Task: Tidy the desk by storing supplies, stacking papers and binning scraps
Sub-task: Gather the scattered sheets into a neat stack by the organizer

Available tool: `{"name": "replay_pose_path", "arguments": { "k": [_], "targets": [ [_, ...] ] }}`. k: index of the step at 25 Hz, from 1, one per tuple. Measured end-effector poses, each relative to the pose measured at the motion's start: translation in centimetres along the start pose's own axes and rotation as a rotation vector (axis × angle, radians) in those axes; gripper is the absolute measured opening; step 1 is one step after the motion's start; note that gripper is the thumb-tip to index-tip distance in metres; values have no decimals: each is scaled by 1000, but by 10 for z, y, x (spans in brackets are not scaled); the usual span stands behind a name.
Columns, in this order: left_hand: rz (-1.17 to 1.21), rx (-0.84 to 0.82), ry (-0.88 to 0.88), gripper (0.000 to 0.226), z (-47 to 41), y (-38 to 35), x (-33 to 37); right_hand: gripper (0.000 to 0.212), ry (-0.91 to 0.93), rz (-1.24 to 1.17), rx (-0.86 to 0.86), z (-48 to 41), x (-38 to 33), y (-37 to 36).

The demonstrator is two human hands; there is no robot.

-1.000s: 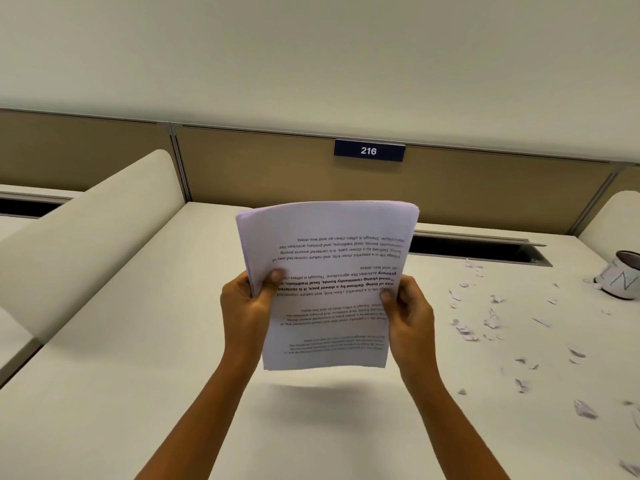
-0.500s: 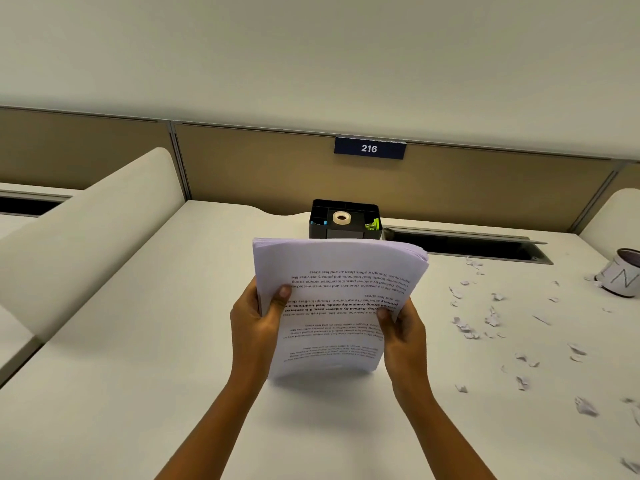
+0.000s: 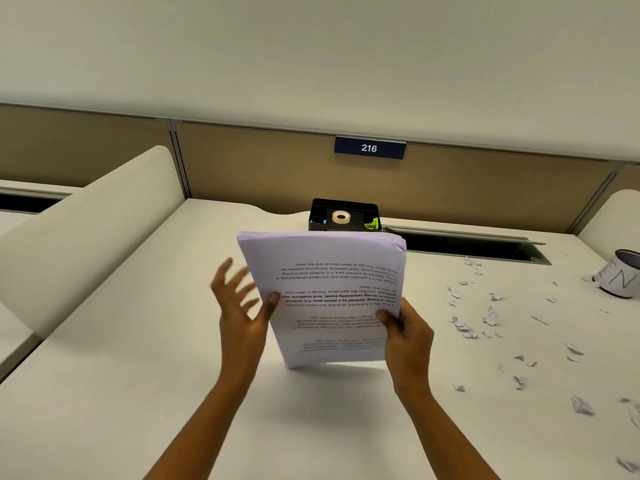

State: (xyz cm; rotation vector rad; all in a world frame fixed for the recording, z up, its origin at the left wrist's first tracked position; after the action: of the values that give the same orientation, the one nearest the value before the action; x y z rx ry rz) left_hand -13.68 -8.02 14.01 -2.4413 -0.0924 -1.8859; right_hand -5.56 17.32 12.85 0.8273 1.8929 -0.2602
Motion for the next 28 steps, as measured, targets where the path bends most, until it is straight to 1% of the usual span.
{"name": "replay_pose_path", "arguments": {
  "k": [1,2,4,5,7,8,10,11,12,13,14,16,17,19,20,21,22,23,24,25,26,28],
  "targets": [
    [29,21,-22,81,-8,7,8,10,74,41,6,-5,-9,4],
    [25,35,-45,88,-16,12,17,12,142,90,9,-10,-18,8],
    [-97,59,-119,94,-26,21,38,23,268,200,2,-20,-32,15],
    [-200,66,-200,94,-28,23,52,35,341,262,-6,-24,-39,17],
    [-418,25,-419,84,-22,15,81,57,489,362,-41,-29,-55,15],
    [-500,-27,-517,75,-16,8,93,62,559,395,-66,-30,-63,13],
    [-560,-165,-633,51,-3,-10,105,63,687,455,-102,-31,-76,7],
    [-545,-213,-655,43,2,-15,107,61,731,470,-121,-31,-82,4],
    [-512,-228,-657,39,5,-17,108,60,748,467,-141,-33,-84,2],
    [-481,-210,-647,35,6,-17,106,58,730,444,-152,-35,-84,3],
    [-456,-173,-627,30,5,-14,104,56,675,408,-142,-37,-80,6],
    [-430,-95,-560,15,2,-6,93,44,486,338,-67,-44,-63,19],
    [-414,-58,-510,10,-1,0,86,42,378,340,-18,-47,-53,27],
    [-338,7,-375,16,-5,13,69,61,173,330,50,-48,-32,42],
    [-283,36,-310,18,-7,19,61,68,81,276,60,-46,-20,47],
    [-228,56,-246,20,-9,23,53,69,-20,178,43,-43,-8,49],
    [-178,69,-183,20,-11,26,45,61,-126,41,-3,-39,6,45],
    [-138,78,-123,21,-14,28,37,46,-221,-94,-77,-33,18,37],
    [-106,83,-79,23,-16,29,30,32,-288,-184,-144,-27,26,30],
    [-78,83,-51,24,-17,29,25,23,-311,-215,-174,-23,29,26],
    [-51,73,-29,22,-18,28,22,20,-306,-216,-160,-21,29,26],
    [-8,32,-8,12,-17,24,17,16,-267,-231,-65,-23,26,32]
  ]
}}
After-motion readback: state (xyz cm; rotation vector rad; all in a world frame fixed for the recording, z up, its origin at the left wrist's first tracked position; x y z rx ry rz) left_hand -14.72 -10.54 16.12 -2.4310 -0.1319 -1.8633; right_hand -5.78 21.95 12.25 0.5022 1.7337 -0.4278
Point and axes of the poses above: each hand's wrist, its own z-axis away from the middle knuckle, its own y-axis out of the back of the hand, x = y × z, the point moved 8 cm from there along -z, towards the middle knuckle, and after that the axes turned 5 degrees about y, right-handed, at the moved point
